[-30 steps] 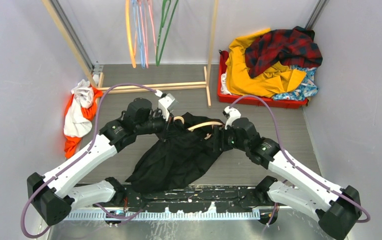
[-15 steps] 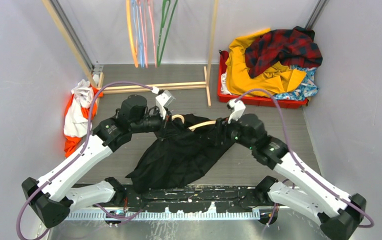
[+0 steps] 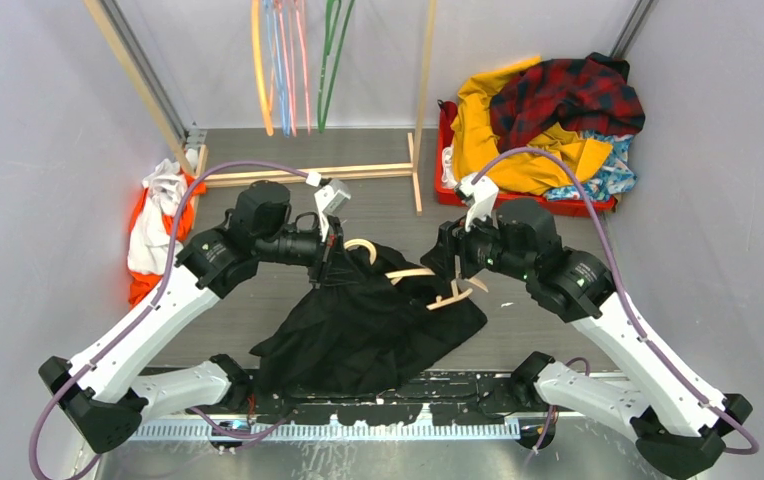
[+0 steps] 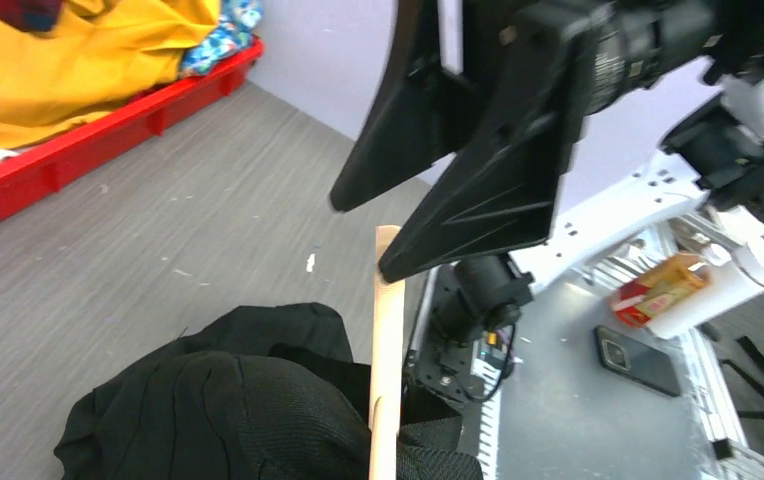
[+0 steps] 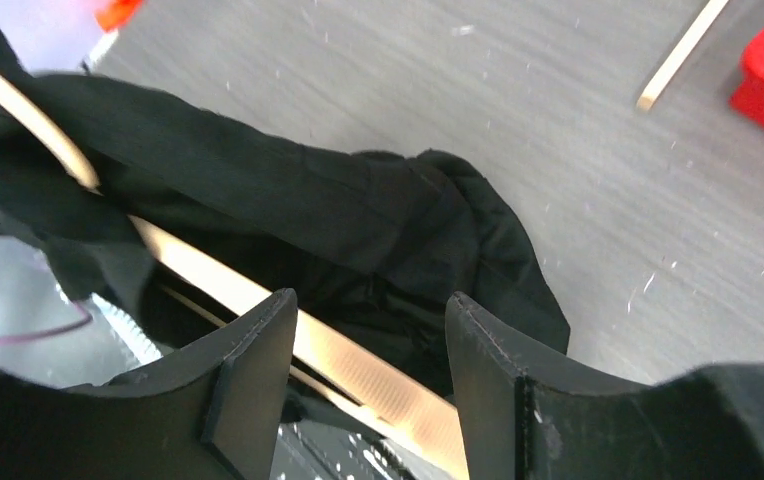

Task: Place the skirt on the hanger
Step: Hang the skirt on the hanger.

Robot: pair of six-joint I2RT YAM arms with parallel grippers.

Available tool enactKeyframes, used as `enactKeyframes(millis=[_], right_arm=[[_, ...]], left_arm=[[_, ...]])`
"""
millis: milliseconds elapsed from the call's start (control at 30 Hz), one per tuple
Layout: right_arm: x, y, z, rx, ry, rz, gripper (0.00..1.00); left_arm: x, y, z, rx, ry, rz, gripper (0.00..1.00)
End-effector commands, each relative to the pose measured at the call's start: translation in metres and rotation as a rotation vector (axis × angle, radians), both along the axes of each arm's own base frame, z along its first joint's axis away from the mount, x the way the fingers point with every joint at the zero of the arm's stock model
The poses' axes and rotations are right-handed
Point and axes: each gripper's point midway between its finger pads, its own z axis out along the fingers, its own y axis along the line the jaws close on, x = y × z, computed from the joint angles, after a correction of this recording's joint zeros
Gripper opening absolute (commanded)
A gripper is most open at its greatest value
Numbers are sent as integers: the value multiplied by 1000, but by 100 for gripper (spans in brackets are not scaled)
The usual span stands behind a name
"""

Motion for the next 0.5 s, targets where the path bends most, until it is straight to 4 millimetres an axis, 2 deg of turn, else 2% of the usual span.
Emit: enactKeyframes(millis=[0, 200, 467], right_arm=[[-27, 0, 4, -21, 13, 122, 62], [-49, 11, 2, 9, 47, 244, 63], [-54, 8, 11, 43, 14, 240, 64]], left_arm=[[-24, -4, 44, -118, -36, -140, 0], [-30, -6, 49, -137, -29, -181, 0], [-30, -7, 46, -131, -16, -190, 0]])
